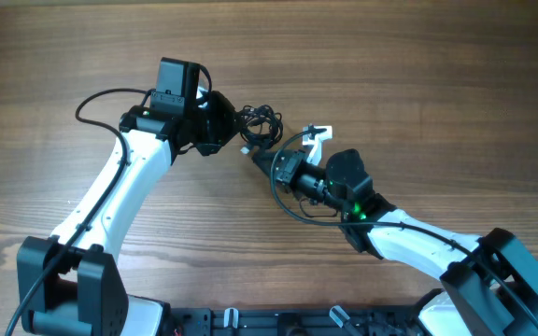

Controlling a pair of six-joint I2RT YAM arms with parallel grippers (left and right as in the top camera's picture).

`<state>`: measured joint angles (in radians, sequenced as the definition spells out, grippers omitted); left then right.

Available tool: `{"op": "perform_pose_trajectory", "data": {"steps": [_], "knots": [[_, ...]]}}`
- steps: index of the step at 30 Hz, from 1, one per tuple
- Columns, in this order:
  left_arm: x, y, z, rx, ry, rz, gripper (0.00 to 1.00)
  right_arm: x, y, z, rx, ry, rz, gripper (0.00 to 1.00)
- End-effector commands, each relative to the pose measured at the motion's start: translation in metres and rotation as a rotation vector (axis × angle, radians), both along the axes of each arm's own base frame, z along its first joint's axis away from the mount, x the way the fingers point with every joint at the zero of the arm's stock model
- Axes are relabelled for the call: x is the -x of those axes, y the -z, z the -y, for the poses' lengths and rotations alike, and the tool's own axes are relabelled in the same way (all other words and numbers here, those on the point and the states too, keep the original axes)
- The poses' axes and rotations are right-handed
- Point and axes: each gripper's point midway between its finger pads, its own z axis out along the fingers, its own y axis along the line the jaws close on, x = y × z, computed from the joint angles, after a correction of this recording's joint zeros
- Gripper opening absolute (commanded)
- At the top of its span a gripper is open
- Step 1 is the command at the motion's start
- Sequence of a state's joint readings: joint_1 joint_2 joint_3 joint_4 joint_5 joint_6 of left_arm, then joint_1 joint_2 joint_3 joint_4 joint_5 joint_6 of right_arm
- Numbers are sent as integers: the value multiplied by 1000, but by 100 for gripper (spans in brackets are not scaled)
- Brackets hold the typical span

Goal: Untangle cables

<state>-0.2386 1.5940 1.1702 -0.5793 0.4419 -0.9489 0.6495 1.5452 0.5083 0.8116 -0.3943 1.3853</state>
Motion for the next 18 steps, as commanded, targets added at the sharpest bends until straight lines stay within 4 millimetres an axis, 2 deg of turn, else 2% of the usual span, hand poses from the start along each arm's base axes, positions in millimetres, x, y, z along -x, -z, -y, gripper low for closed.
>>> {"op": "perform_pose_trajectory", "data": {"steps": [1, 2, 6, 8, 10, 13, 18], "knots": [[-3, 1, 0, -60, 110, 80, 4, -7, 8, 7, 90, -9, 87, 4], [-3, 1, 0, -86, 161, 116, 4, -7, 12, 10, 109, -32, 95, 4], [-2, 1, 0, -244, 491, 339, 4, -2, 2, 34, 63, -216, 156, 4], [0, 1, 2, -263, 569, 388, 4, -4, -1, 47, 36, -242, 150, 4], [8, -14, 24, -154, 699, 492, 4, -5, -3, 56, 23, -250, 146, 5], [15, -31, 42, -43, 784, 591, 4, -3, -3, 53, 19, -263, 141, 4], [18, -34, 55, -37, 815, 617, 4, 19, -4, 38, -1, -362, 137, 4]]}}
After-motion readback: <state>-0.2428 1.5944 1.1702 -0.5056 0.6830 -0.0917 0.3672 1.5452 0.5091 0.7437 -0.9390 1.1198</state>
